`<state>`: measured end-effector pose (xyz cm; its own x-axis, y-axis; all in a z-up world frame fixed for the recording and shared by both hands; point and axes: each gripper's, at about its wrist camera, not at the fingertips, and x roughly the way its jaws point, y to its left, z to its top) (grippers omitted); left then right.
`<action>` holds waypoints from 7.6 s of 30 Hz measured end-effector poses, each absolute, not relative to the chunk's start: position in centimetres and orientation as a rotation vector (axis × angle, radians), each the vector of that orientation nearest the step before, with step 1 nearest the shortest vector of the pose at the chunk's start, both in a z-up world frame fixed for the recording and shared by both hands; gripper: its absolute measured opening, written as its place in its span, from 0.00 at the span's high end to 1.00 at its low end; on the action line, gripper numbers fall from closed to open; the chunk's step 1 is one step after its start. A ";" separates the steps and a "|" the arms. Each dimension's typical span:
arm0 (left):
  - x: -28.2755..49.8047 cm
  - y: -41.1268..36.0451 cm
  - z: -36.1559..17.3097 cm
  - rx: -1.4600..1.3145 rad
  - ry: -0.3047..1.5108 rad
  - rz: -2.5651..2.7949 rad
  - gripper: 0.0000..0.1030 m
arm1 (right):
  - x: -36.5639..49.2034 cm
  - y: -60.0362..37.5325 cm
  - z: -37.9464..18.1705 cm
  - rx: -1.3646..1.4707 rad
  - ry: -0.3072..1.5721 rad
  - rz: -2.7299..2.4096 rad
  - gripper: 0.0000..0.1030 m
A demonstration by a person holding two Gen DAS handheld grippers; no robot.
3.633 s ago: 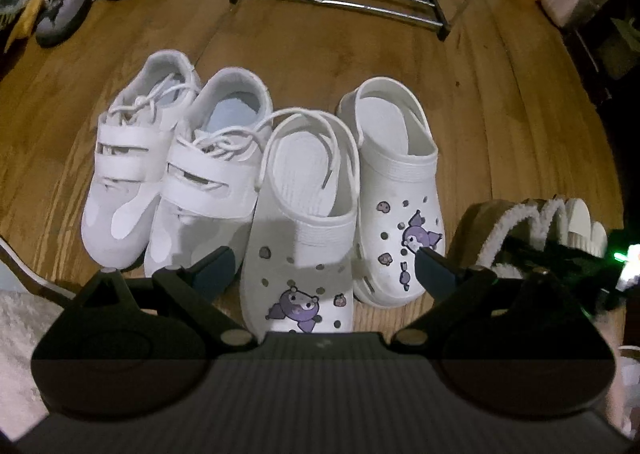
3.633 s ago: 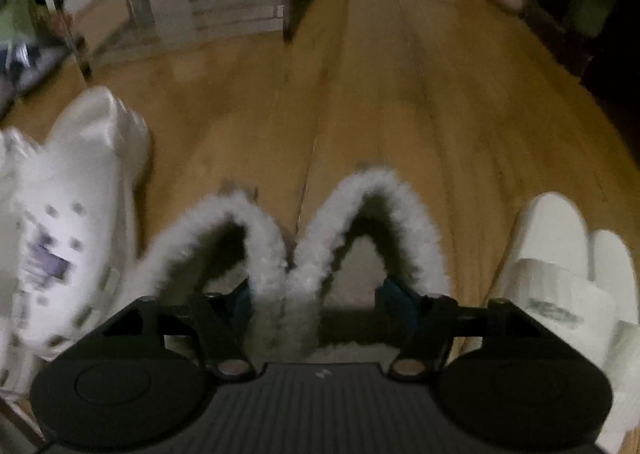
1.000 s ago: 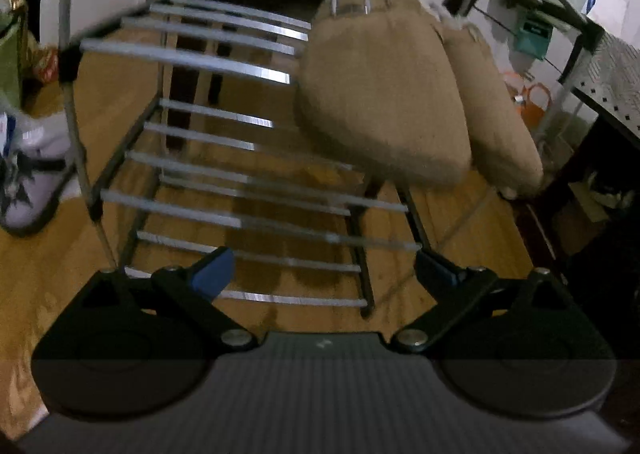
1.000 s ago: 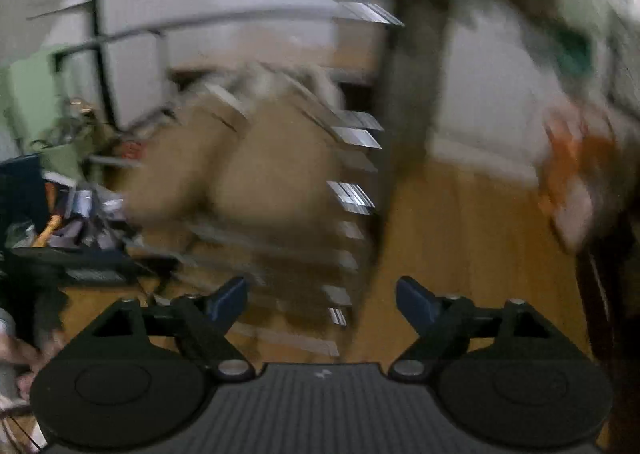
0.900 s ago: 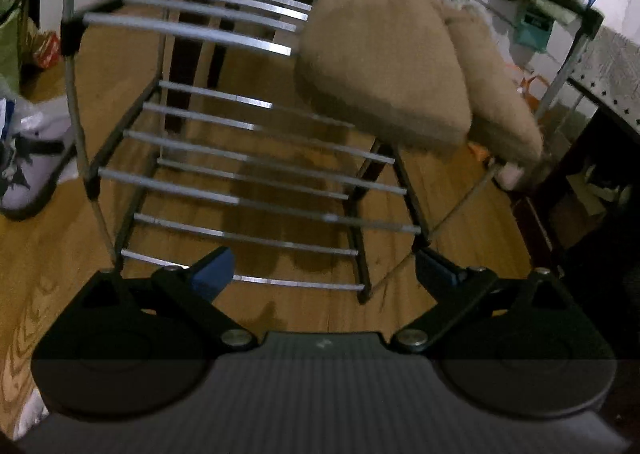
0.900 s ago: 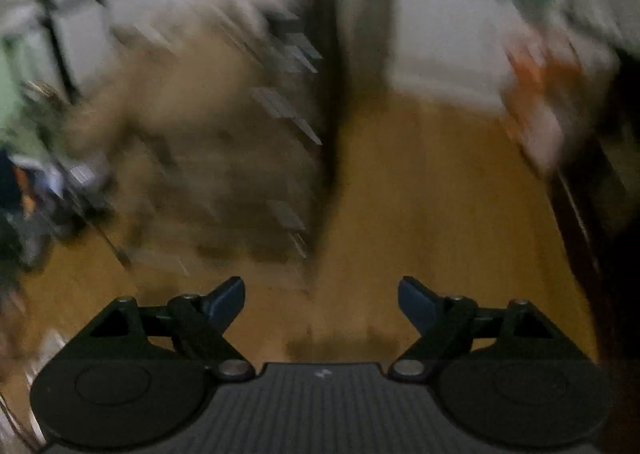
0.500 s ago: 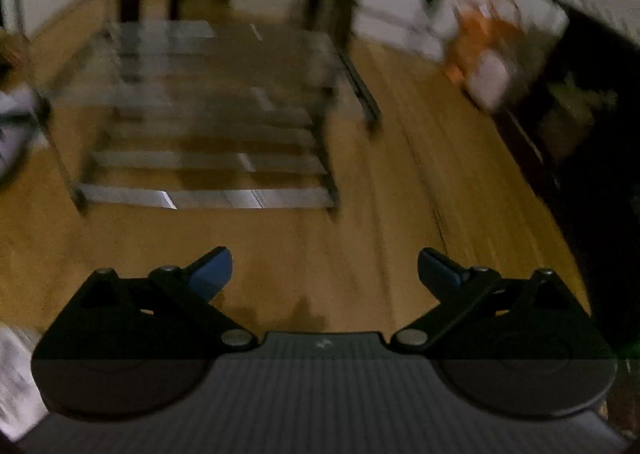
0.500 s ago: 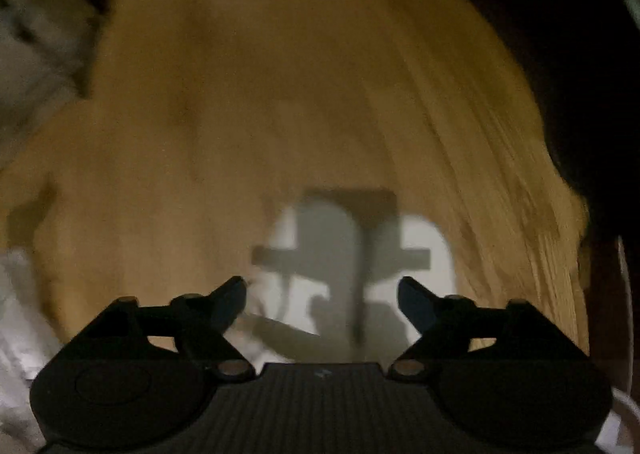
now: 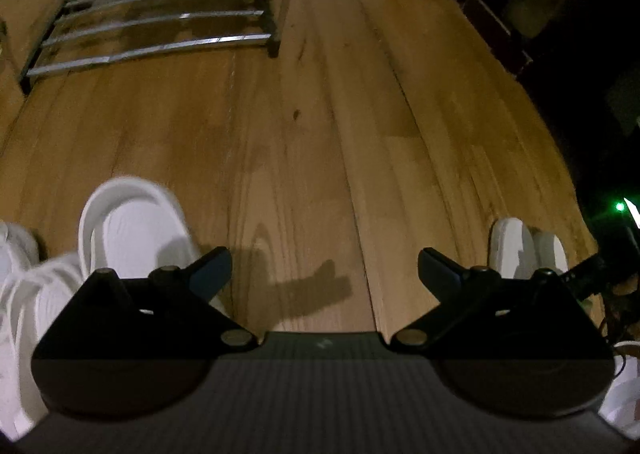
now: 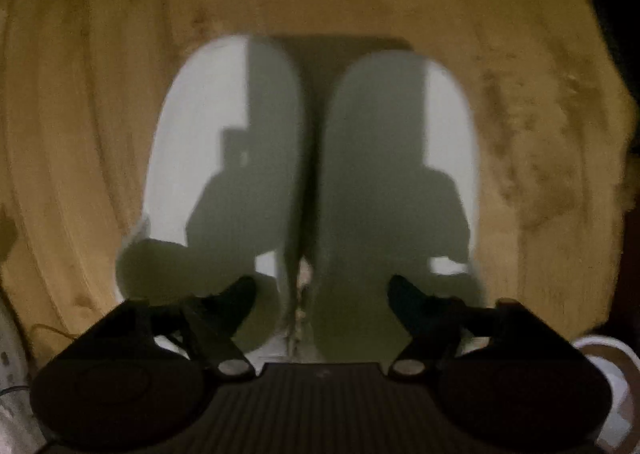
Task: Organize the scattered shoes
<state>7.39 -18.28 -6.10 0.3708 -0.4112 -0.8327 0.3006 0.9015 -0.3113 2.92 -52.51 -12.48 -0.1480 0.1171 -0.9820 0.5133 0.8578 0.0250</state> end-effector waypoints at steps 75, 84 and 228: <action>11.8 0.3 8.2 -0.469 0.833 -0.432 0.01 | 31.5 -15.5 40.8 0.267 0.423 0.269 0.47; 4.8 11.8 -3.4 -0.407 1.016 -0.222 0.00 | 14.8 -15.2 23.0 0.072 0.738 0.416 0.26; 14.6 7.3 -13.4 -0.527 1.034 -0.192 0.00 | 35.7 -7.0 -2.9 -0.274 0.803 0.159 0.21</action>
